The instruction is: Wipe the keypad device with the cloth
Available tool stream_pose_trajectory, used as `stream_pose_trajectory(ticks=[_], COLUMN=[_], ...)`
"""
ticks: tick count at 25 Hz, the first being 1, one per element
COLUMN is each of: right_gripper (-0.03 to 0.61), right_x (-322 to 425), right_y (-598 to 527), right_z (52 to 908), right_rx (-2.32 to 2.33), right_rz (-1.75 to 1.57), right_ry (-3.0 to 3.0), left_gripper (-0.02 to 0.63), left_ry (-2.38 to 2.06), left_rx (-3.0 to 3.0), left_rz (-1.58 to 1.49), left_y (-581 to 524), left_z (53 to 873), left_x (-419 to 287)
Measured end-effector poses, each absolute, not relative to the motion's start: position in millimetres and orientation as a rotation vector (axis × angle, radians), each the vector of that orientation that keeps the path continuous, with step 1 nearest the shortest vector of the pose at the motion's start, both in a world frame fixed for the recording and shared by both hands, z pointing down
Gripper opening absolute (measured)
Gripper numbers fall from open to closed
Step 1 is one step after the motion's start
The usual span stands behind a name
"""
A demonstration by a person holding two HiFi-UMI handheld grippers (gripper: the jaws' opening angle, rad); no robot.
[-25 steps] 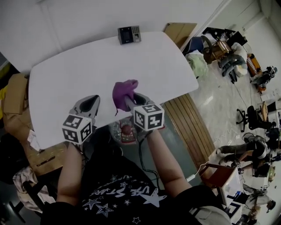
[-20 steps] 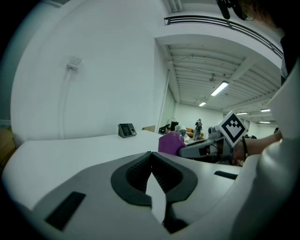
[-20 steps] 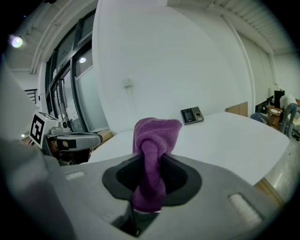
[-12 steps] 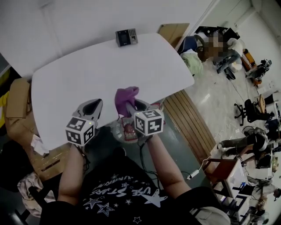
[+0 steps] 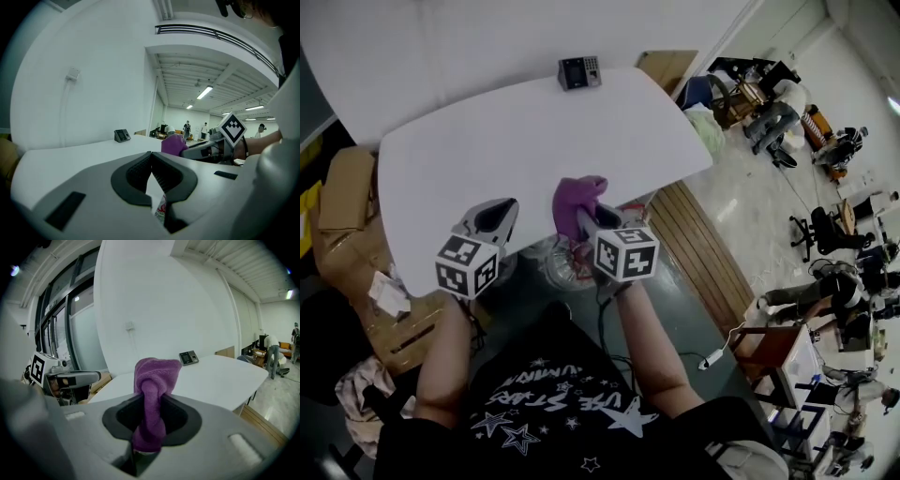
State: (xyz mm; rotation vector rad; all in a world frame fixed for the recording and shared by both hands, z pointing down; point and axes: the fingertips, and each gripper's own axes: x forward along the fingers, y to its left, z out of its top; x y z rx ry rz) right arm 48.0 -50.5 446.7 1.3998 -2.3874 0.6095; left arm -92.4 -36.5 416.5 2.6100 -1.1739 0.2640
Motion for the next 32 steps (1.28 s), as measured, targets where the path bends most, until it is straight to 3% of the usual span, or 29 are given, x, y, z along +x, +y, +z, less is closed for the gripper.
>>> stream_pose_trajectory(ticks=[32], right_gripper=[0.095], right_x=[-31], right_y=[128], right_z=[452], right_rx=[1.455], right_rz=[0.616], right_ry=[-2.307], left_gripper=[0.006], left_ry=[-1.054], left_rx=[2.649], left_rz=[0.223], left_y=[126], left_z=[424], left_x=[-175])
